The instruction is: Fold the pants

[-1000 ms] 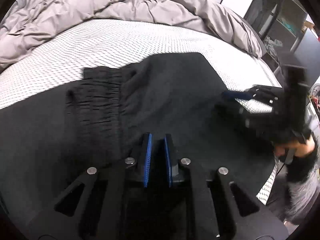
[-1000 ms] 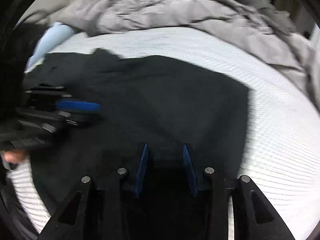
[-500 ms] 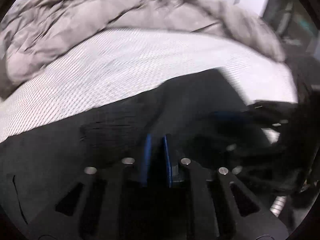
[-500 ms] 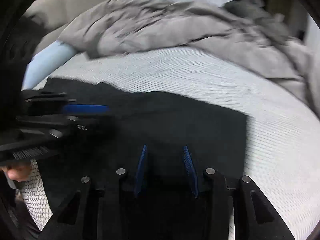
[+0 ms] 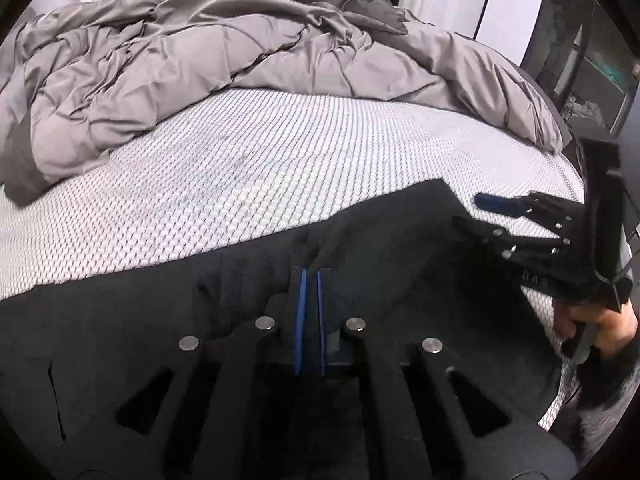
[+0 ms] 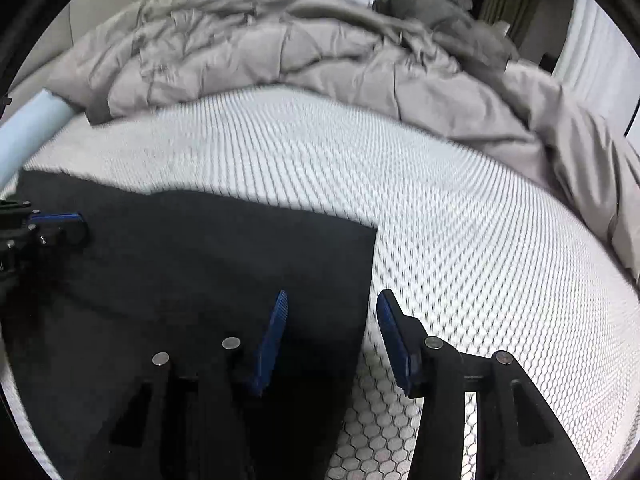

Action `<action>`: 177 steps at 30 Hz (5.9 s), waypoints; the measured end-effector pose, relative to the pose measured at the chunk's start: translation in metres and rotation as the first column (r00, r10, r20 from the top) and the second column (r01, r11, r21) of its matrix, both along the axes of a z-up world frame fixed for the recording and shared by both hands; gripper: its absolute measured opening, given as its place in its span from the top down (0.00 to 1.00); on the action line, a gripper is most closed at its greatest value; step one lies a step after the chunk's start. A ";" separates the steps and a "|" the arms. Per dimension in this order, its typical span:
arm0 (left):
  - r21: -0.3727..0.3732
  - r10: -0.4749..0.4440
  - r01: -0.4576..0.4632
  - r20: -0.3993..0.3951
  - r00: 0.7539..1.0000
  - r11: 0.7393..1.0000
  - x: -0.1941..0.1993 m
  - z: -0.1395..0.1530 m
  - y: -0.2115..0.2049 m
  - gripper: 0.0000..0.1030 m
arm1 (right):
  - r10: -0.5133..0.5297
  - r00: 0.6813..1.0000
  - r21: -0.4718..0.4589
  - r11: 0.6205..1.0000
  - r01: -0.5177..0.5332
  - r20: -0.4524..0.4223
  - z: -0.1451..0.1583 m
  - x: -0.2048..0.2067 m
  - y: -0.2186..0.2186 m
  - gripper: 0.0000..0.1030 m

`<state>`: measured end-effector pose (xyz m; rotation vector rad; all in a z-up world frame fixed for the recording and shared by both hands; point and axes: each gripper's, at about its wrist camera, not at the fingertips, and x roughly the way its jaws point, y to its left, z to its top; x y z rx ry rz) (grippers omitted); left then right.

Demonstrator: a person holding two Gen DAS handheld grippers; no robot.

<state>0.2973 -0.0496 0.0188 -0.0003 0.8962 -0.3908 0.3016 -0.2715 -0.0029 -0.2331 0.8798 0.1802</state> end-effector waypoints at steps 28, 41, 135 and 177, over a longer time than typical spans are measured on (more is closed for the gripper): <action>0.072 -0.051 0.055 -0.056 0.997 0.996 -0.041 -0.023 -0.025 0.86 | 0.136 0.989 0.224 0.967 -0.119 -0.063 -0.006 -0.027 0.027 0.53; 0.008 0.001 -0.001 -0.074 0.997 1.000 -0.047 -0.022 -0.002 0.86 | 0.194 0.974 0.103 0.978 -0.182 -0.120 -0.027 -0.034 0.037 0.53; 0.150 -0.365 0.360 0.006 0.931 0.921 -0.183 -0.042 -0.157 0.65 | 0.174 0.943 0.525 0.851 0.002 -0.285 -0.042 -0.013 -0.035 0.59; 0.129 -0.095 0.096 -0.013 0.995 0.987 -0.103 -0.034 -0.023 0.56 | 0.134 0.991 0.179 0.975 -0.135 0.018 0.022 -0.081 0.028 0.56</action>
